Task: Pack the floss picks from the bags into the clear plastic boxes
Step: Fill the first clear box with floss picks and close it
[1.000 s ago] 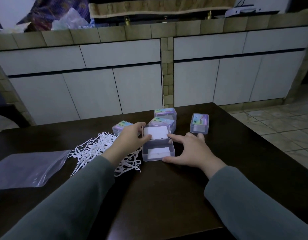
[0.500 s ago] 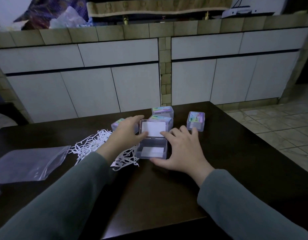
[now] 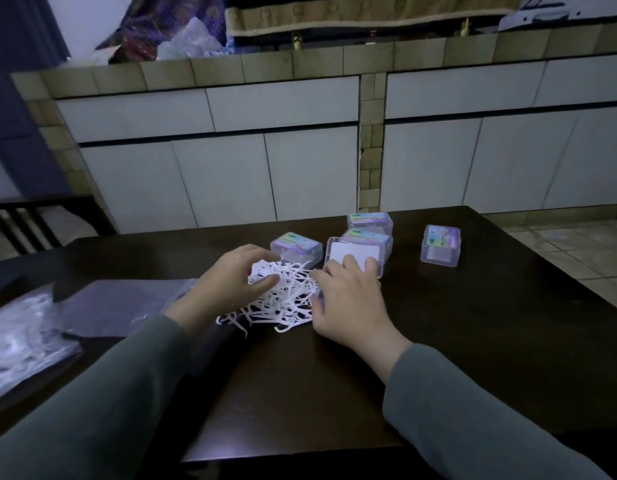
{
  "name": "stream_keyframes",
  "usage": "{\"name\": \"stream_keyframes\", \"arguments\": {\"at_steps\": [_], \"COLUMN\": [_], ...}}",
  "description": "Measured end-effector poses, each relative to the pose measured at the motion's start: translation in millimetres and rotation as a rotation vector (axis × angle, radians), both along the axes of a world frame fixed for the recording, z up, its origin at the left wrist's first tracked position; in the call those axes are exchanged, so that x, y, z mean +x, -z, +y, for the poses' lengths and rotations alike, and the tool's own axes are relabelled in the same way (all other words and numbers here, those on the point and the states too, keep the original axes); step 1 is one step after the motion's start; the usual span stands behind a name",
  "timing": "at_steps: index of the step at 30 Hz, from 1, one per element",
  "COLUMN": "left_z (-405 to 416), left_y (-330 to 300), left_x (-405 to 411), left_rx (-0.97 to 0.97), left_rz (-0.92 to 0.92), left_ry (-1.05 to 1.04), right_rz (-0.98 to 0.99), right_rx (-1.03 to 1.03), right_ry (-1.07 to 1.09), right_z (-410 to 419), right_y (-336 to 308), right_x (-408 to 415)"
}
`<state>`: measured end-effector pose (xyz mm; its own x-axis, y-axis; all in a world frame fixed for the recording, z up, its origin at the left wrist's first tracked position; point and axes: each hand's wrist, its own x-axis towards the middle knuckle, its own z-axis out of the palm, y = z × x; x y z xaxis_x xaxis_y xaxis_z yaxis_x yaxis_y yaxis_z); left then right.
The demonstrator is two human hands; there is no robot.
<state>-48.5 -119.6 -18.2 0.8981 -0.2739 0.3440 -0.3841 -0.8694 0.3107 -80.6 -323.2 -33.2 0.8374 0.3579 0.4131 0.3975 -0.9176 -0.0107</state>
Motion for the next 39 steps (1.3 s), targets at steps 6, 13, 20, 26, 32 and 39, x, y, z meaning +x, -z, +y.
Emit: {"name": "stream_keyframes", "arguments": {"at_steps": [6,13,20,26,32,39], "left_z": [24.1,56.1,68.4,67.9,66.6,58.8], "left_y": [11.4,26.7,33.4,24.5,1.5,-13.8], "left_x": [12.6,35.3,36.8,36.3,27.9,15.0], "left_rx": [0.008,0.036,0.028,0.125,0.146,0.157], "left_rz": [0.077,0.18,0.231,0.219,0.327,0.397], "left_ry": [-0.09,-0.412,-0.421,-0.355,-0.303,-0.075], "right_rz": [0.018,0.101,0.081,0.086,0.157,0.294], "right_rx": [-0.049,-0.14,-0.152,-0.17,-0.107,-0.27], "right_ry": [0.002,0.096,0.075,0.013,-0.068,0.042], "right_z": [16.3,72.7,68.0,54.7,63.9,46.7], "right_y": [-6.9,-1.3,6.6,6.0,-4.6,-18.4], "right_x": [17.2,60.8,75.8,76.4,71.6,65.8]}}
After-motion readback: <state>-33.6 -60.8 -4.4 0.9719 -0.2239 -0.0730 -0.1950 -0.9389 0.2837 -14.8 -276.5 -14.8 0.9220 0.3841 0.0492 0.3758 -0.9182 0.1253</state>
